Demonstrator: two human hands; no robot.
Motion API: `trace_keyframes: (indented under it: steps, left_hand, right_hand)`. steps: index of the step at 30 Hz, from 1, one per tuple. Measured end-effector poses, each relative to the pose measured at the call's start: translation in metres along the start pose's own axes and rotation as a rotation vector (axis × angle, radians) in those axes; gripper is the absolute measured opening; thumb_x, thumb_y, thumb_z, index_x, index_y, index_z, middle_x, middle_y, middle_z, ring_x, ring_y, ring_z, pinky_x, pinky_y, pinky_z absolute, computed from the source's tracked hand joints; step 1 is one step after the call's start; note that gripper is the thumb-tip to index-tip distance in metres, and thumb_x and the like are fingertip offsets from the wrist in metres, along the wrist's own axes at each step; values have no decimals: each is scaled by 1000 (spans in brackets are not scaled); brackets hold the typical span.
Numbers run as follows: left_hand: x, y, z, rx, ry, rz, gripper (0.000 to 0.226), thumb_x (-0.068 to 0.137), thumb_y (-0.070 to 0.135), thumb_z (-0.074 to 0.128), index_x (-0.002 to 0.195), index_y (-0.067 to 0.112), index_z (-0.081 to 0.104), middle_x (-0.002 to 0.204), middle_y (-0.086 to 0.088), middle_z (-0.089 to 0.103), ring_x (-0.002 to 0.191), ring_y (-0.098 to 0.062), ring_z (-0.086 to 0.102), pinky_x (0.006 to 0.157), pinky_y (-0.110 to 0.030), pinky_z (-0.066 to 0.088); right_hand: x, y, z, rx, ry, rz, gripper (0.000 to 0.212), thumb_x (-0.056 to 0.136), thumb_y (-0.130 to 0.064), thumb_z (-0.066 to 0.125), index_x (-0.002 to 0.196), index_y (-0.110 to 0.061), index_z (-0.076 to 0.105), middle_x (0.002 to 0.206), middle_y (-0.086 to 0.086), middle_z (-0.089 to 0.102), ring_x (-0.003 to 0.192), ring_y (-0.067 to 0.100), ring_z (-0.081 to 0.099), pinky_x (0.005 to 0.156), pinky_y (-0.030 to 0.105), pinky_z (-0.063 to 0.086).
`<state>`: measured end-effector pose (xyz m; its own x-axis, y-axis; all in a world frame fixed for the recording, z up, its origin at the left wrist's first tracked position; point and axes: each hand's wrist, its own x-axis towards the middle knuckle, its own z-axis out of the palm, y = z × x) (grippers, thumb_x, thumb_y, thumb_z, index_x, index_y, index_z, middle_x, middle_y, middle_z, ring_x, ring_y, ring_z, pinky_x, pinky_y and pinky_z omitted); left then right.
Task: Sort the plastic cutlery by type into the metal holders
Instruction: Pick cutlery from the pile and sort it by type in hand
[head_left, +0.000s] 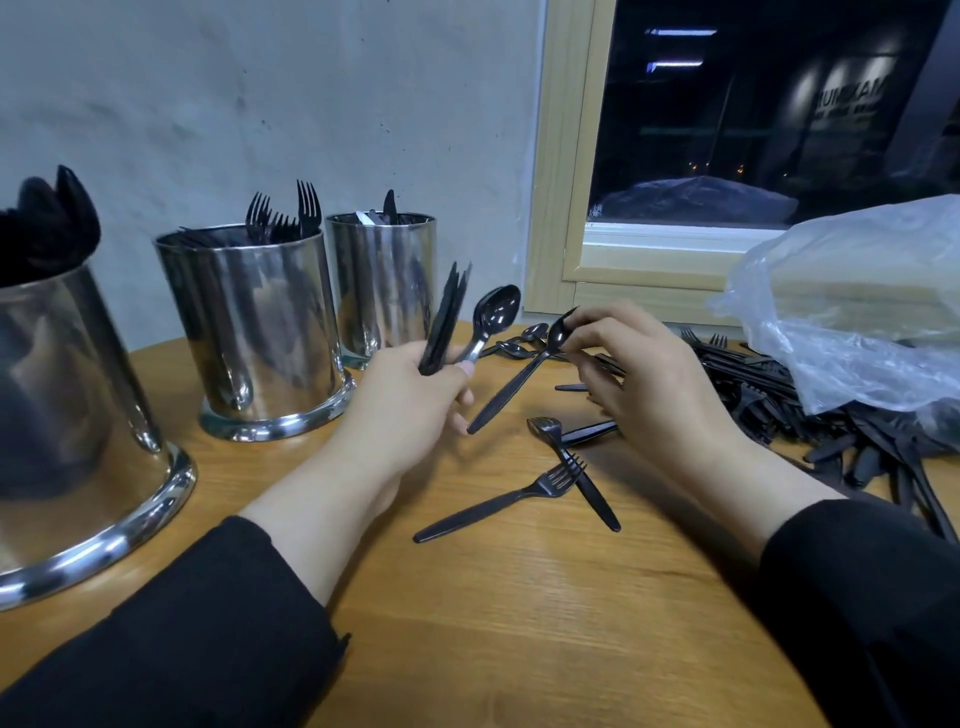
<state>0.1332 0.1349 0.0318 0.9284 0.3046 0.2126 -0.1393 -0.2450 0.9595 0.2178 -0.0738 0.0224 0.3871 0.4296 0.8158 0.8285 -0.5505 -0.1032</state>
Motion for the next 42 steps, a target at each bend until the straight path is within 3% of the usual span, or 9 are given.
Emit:
trace_keyframes:
  steps: [6,14,17,20,24,29,32,36,42]
  left_hand:
    - [-8,2,8,-95,-197,-74,17,102,23,62,117,21,70,80,-1,74,65,-20,70,39,-22,26]
    - [-7,-1,13,-221,-290,-144,17,100,24,65,115,15,68,89,-3,76,55,-14,56,36,-19,28]
    - [-5,-4,13,-205,-239,-141,13,101,22,64,113,17,68,83,1,74,51,-11,50,38,-20,28]
    - [1,-7,9,-200,-71,-100,13,103,22,59,113,19,67,80,3,71,47,-9,46,39,-18,30]
    - [13,-16,6,-220,129,-37,16,104,21,56,117,19,65,85,1,71,47,-11,46,42,-14,35]
    - [22,-26,6,-168,179,12,11,105,22,55,111,23,64,80,4,69,43,-10,45,46,-18,40]
    - [27,-30,5,-169,168,6,13,105,22,55,102,24,67,78,5,69,44,-12,45,44,-18,38]
    - [33,-36,6,-137,175,11,17,103,24,56,91,27,68,77,7,71,49,-15,48,48,-24,40]
    - [37,-40,9,-130,188,37,21,101,26,59,82,31,66,79,6,72,56,-21,53,59,-34,42]
  right_hand:
    - [0,-2,0,-16,57,-42,4,92,-5,67,94,-4,69,115,7,65,100,19,61,84,19,46]
    - [0,1,5,-60,17,-74,11,94,-10,65,100,-6,73,115,7,67,106,23,61,87,23,46]
    - [0,-1,5,-71,-4,-48,20,97,-14,62,112,-9,73,122,5,66,114,20,58,97,20,42]
    - [9,-5,-2,-44,59,178,21,98,-17,60,115,-13,71,117,0,66,113,17,58,97,22,40]
    - [35,6,1,-115,-262,451,22,102,-25,57,119,-20,70,112,-1,71,105,19,64,89,32,48]
    - [65,35,45,-271,-584,437,22,102,-23,51,109,-18,70,105,9,72,94,29,65,85,42,55]
    - [83,48,77,-289,-682,386,27,103,-19,45,117,-14,68,113,12,71,101,31,64,82,35,50]
    - [102,63,111,-348,-769,377,44,101,-6,44,142,-17,54,139,6,60,124,29,57,98,34,46]
    - [110,73,128,-312,-872,307,43,96,-6,51,135,-21,60,132,5,64,118,27,59,96,33,46]
